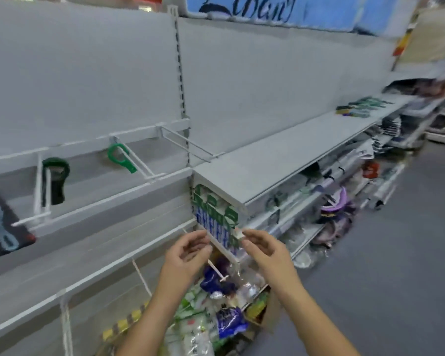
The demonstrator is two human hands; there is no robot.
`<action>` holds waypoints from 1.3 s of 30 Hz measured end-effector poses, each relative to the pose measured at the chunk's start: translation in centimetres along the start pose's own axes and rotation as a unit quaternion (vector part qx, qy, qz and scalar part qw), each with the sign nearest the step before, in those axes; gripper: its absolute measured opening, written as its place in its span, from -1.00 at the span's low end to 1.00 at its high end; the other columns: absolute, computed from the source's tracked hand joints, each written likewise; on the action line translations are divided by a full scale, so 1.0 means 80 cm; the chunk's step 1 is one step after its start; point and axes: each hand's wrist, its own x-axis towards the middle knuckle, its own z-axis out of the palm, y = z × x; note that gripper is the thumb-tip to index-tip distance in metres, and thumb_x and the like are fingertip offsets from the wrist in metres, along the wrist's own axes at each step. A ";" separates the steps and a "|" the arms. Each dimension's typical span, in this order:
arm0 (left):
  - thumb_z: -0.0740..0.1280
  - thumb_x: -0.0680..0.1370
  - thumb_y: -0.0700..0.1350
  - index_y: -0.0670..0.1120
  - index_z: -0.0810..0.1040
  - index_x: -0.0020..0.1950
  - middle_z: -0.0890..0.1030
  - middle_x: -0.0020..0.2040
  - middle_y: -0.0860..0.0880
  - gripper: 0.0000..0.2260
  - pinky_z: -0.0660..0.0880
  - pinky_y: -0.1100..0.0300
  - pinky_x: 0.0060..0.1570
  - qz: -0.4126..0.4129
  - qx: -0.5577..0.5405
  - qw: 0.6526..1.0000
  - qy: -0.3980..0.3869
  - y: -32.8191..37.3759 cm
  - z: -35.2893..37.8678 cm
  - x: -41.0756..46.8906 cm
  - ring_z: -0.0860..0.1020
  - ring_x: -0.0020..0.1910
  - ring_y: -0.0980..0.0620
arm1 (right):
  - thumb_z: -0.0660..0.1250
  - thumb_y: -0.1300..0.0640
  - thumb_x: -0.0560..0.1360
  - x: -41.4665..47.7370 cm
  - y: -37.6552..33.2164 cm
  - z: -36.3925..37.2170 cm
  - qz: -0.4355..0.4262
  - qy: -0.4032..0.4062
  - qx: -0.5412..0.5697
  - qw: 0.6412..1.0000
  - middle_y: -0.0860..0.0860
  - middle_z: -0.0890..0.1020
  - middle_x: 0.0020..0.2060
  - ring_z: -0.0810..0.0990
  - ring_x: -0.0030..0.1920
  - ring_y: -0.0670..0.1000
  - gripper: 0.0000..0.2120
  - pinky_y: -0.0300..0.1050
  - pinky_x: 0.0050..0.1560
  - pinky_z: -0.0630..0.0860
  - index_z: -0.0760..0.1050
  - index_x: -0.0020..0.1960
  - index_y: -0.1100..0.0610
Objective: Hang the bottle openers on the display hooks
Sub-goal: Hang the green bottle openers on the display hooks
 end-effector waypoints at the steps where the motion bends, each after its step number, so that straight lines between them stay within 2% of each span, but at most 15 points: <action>1: 0.44 0.51 -0.26 -0.01 0.64 0.17 0.71 0.04 0.01 -0.73 0.58 0.29 0.03 0.001 -0.001 1.000 -0.019 0.000 0.035 0.005 0.66 0.05 0.08 | 0.44 0.11 0.52 -0.002 0.002 -0.035 0.004 0.018 -0.001 1.000 -0.07 0.72 -0.03 0.68 0.02 -0.08 -0.85 -0.21 -0.02 0.59 0.64 0.10 -0.01; 5: 0.43 0.52 -0.25 -0.03 0.65 0.14 0.72 0.02 0.00 -0.77 0.57 0.31 0.00 -0.001 0.004 0.997 -0.076 0.002 0.188 0.027 0.67 0.04 0.06 | 0.44 0.10 0.53 -0.003 0.017 -0.188 0.017 0.088 -0.007 0.996 -0.06 0.72 -0.03 0.68 0.02 -0.08 -0.87 -0.22 -0.02 0.58 0.64 0.08 -0.03; 11: 0.42 0.54 -0.25 -0.07 0.65 0.15 0.72 0.03 -0.02 -0.79 0.58 0.32 -0.01 -0.022 -0.009 0.988 -0.155 0.006 0.398 0.053 0.67 0.04 0.08 | 0.45 0.18 0.52 0.003 0.029 -0.395 0.021 0.189 -0.014 0.982 0.03 0.72 -0.04 0.69 0.00 -0.01 -0.88 -0.25 -0.04 0.58 0.65 0.04 0.01; 16: 0.43 0.53 -0.27 -0.09 0.66 0.14 0.73 -0.01 -0.04 -0.79 0.57 0.34 -0.03 -0.026 -0.021 0.981 -0.193 0.005 0.531 0.084 0.67 -0.01 0.10 | 0.41 0.31 0.52 0.028 0.029 -0.519 0.009 0.243 -0.009 0.970 -0.07 0.73 -0.17 0.66 -0.15 -0.14 -0.84 -0.34 -0.12 0.55 0.64 -0.03 0.06; 19: 0.42 0.52 -0.31 -0.14 0.65 0.14 0.72 -0.01 -0.08 -0.79 0.55 0.38 -0.04 -0.022 -0.020 0.976 -0.215 0.000 0.605 0.122 0.66 -0.03 0.11 | 0.42 0.30 0.52 0.063 0.037 -0.582 0.009 0.265 -0.008 0.964 -0.03 0.72 -0.14 0.65 -0.13 -0.12 -0.86 -0.33 -0.09 0.56 0.64 0.00 0.10; 24: 0.41 0.53 -0.31 -0.15 0.65 0.14 0.73 -0.02 -0.06 -0.80 0.54 0.41 -0.09 -0.019 -0.050 0.970 -0.237 -0.010 0.731 0.217 0.67 -0.03 0.12 | 0.44 0.27 0.51 0.158 0.056 -0.689 0.015 0.292 -0.024 0.956 0.06 0.73 -0.03 0.69 0.05 0.05 -0.85 -0.23 0.04 0.59 0.65 0.02 0.08; 27: 0.41 0.53 -0.31 -0.15 0.65 0.15 0.73 -0.02 -0.05 -0.79 0.53 0.41 -0.08 -0.010 -0.061 0.967 -0.247 -0.019 0.810 0.295 0.68 0.00 0.08 | 0.44 0.26 0.50 0.230 0.059 -0.760 0.014 0.316 -0.041 0.948 0.08 0.73 -0.03 0.68 0.08 0.12 -0.85 -0.18 0.07 0.58 0.65 0.01 0.04; 33: 0.40 0.55 -0.28 -0.15 0.65 0.12 0.73 0.00 -0.06 -0.83 0.53 0.43 -0.08 -0.027 -0.061 0.966 -0.251 -0.021 0.960 0.440 0.67 0.05 0.00 | 0.44 0.21 0.51 0.369 0.041 -0.887 0.020 0.336 -0.059 0.940 0.04 0.73 -0.02 0.68 0.08 0.06 -0.86 -0.08 0.14 0.59 0.65 0.05 0.05; 37: 0.40 0.55 -0.27 -0.14 0.65 0.12 0.71 -0.01 -0.02 -0.84 0.49 0.50 -0.12 -0.016 -0.064 0.965 -0.254 -0.017 1.052 0.520 0.65 -0.07 0.23 | 0.43 0.21 0.52 0.461 0.048 -0.967 0.019 0.335 -0.054 0.941 0.04 0.73 -0.02 0.68 0.07 0.03 -0.86 -0.15 0.11 0.59 0.65 0.04 0.03; 39: 0.42 0.53 -0.30 -0.14 0.65 0.13 0.72 -0.01 -0.04 -0.80 0.51 0.47 -0.09 -0.019 -0.061 0.964 -0.259 -0.024 1.099 0.562 0.66 -0.04 0.17 | 0.43 0.21 0.52 0.510 0.059 -1.010 0.019 0.328 -0.052 0.943 0.03 0.73 -0.03 0.69 0.07 0.03 -0.86 -0.15 0.11 0.60 0.65 0.03 0.02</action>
